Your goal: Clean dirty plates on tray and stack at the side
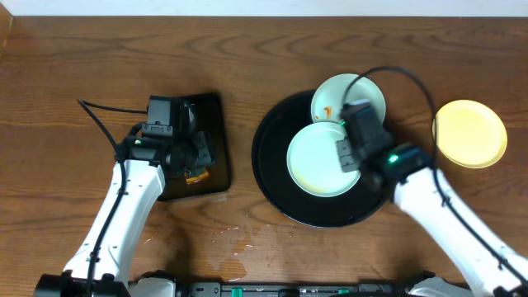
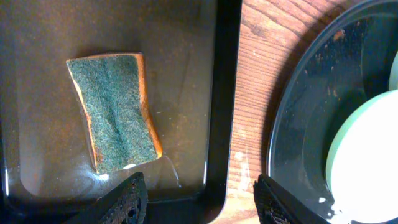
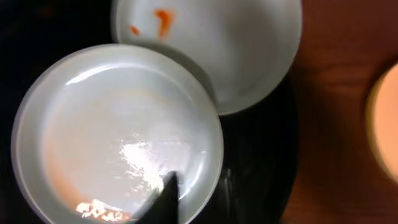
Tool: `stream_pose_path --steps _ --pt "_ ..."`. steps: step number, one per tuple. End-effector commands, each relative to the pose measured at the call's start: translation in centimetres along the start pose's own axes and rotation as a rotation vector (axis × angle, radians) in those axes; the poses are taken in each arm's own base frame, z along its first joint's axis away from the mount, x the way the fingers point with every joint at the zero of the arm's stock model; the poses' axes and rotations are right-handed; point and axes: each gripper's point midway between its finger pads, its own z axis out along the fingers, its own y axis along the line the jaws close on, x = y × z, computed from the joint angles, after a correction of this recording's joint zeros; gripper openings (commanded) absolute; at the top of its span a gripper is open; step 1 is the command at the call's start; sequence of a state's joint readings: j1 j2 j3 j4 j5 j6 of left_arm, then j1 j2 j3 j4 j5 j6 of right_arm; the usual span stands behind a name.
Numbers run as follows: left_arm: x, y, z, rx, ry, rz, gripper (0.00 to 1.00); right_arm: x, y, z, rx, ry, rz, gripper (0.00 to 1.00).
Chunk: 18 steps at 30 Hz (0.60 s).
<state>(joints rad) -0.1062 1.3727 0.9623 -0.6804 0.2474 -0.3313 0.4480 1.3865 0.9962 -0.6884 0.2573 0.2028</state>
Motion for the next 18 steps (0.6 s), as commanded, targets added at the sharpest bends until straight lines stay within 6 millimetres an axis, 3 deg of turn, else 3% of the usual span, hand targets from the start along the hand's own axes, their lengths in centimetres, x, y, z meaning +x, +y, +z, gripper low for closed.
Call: stream_pose_path --steps 1,8,13,18 --pt "-0.4 0.1 -0.4 -0.008 -0.017 0.019 0.57 1.8 -1.0 3.1 -0.152 0.151 0.144 0.38" --pt "-0.4 0.1 -0.4 -0.009 -0.016 0.019 0.57 4.0 -0.8 7.3 -0.503 0.306 0.287 0.52" --pt "-0.4 0.1 -0.4 -0.008 -0.017 0.019 0.58 4.0 0.6 8.0 -0.689 0.289 0.263 0.50" --pt "-0.4 0.1 -0.4 -0.009 -0.017 0.019 0.58 3.8 0.5 8.6 -0.685 0.279 0.267 0.45"
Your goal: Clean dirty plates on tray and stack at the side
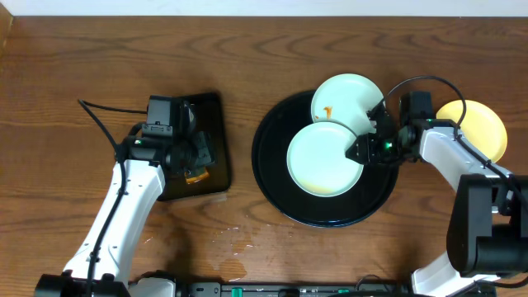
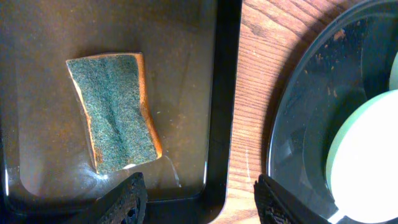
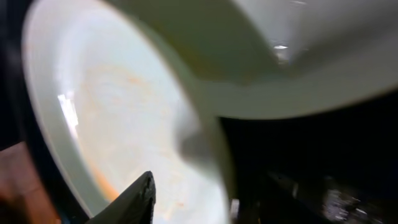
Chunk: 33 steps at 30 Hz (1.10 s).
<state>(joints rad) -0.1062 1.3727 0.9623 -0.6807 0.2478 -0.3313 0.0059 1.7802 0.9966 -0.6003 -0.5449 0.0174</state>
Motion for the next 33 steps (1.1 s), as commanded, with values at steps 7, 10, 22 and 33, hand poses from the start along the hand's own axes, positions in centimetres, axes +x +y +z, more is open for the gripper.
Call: stream_pose_path --steps 7,10,22,33 --pt "-0.4 0.1 -0.4 -0.009 -0.017 0.019 0.58 0.1 -0.2 0.7 -0.023 0.015 -0.022 0.38" --pt "-0.4 0.1 -0.4 -0.009 -0.017 0.019 0.58 0.3 -0.6 1.3 -0.024 0.027 -0.015 0.33" --pt "-0.4 0.1 -0.4 -0.009 -0.017 0.019 0.58 0.0 -0.2 1.0 -0.033 0.013 0.028 0.01" --pt "-0.6 0.1 -0.4 -0.007 -0.023 0.020 0.58 -1.8 1.8 -4.7 0.235 -0.157 -0.097 0.01"
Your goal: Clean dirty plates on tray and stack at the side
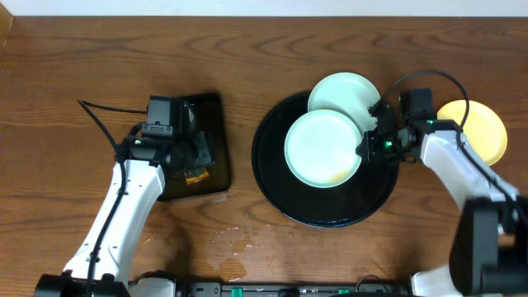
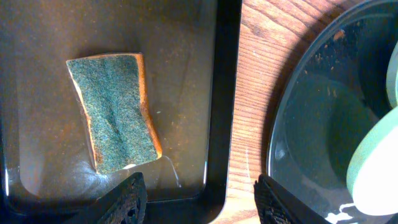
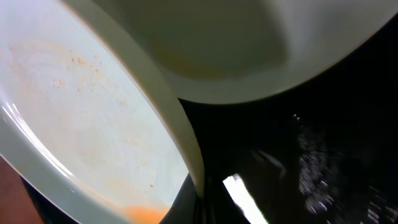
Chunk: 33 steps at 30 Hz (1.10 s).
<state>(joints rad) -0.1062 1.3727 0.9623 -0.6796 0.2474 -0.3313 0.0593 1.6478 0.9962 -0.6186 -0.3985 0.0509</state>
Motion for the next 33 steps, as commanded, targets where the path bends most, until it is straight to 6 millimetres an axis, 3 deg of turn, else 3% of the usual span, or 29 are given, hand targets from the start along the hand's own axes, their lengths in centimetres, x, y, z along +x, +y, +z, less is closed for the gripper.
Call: stream_pose_path --steps 1,9,20,33 --pt "-0.6 0.1 -0.4 -0.006 -0.022 0.020 0.58 -1.2 0.6 -2.7 0.148 -0.097 -0.050 0.01" --pt "-0.6 0.1 -0.4 -0.006 -0.022 0.021 0.58 -1.5 2.8 -7.1 0.513 -0.267 -0.158 0.01" --pt "-0.5 0.1 -0.4 -0.006 -0.022 0.020 0.58 0.2 9.5 -11.5 0.778 -0.517 -0.408 0.01" --pt "-0.5 0.1 -0.4 -0.007 -0.020 0.020 0.58 -0.1 9.8 -12.4 0.832 -0.560 -0.432 0.01"
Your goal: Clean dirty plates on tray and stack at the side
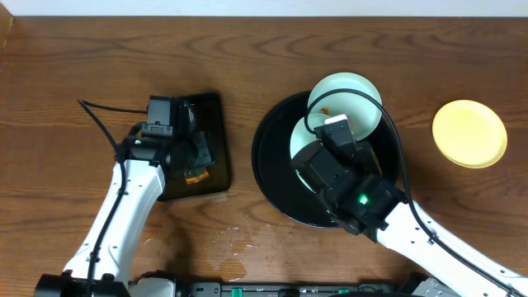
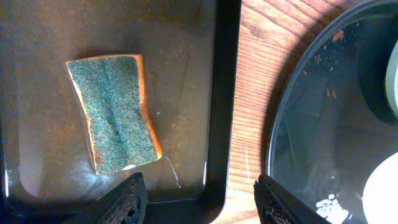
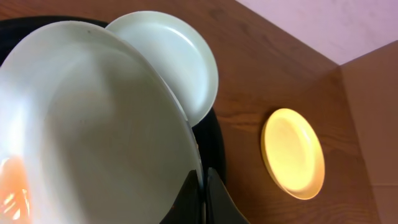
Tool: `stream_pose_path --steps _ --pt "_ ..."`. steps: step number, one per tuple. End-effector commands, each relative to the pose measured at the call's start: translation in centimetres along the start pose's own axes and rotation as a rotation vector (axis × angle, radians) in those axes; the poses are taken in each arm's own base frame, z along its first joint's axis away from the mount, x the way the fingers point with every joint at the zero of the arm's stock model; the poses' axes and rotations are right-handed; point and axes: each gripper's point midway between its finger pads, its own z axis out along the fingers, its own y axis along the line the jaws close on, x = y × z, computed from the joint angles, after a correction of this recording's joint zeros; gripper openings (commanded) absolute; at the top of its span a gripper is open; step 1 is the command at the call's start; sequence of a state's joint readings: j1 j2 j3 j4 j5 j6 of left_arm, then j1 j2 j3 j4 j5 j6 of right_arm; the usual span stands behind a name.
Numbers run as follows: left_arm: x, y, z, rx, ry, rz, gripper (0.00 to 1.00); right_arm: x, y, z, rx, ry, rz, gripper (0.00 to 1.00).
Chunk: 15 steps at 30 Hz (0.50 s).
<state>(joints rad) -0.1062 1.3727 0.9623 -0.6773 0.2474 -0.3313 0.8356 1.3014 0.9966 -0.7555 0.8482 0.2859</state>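
My right gripper (image 3: pixel 203 190) is shut on the rim of a large pale green plate (image 3: pixel 93 124), which is held tilted above the round black tray (image 1: pixel 276 157). Orange residue shows at that plate's lower left. A second pale plate (image 1: pixel 346 97) with an orange smear rests on the tray's far edge. A clean yellow plate (image 1: pixel 469 133) lies on the table to the right. My left gripper (image 2: pixel 199 202) is open over the black rectangular tray (image 2: pixel 214 93), near a green and orange sponge (image 2: pixel 115 112).
Water drops lie on the wooden table (image 1: pixel 239 239) in front of the two trays. The rectangular tray's floor is wet. A cable (image 1: pixel 99 120) runs from the left arm across the table. The right arm (image 1: pixel 363 198) reaches over the front of the round tray.
The right gripper has lifted the large plate off the round tray and tilted it on edge. The right arm now reaches over the tray's front. The left arm and sponge are unchanged.
The right gripper was first above the large plate lying flat on the round tray. Then it was low at the plate's right rim, then closed on that rim. Now the plate is held up and tilted. The left gripper stayed open over the sponge.
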Motion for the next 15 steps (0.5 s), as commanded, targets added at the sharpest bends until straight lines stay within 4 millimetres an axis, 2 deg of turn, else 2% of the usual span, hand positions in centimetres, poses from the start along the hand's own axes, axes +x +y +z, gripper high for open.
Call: stream_pose_path --steps 1,6,11,15 --pt "-0.4 0.1 -0.4 -0.008 -0.018 0.019 0.58 -0.7 -1.1 -0.5 0.052 -0.037 0.025 0.01" --pt "-0.3 0.3 -0.2 -0.019 -0.011 0.023 0.58 -0.7 -0.8 -0.5 0.039 -0.034 0.026 0.01" --pt "-0.4 3.5 0.4 -0.194 -0.013 -0.002 0.58 -0.6 -0.6 -0.5 0.024 -0.028 0.024 0.01" --pt "0.2 4.2 1.7 -0.225 0.031 -0.030 0.58 -0.6 -0.4 -0.5 0.012 -0.026 0.008 0.01"
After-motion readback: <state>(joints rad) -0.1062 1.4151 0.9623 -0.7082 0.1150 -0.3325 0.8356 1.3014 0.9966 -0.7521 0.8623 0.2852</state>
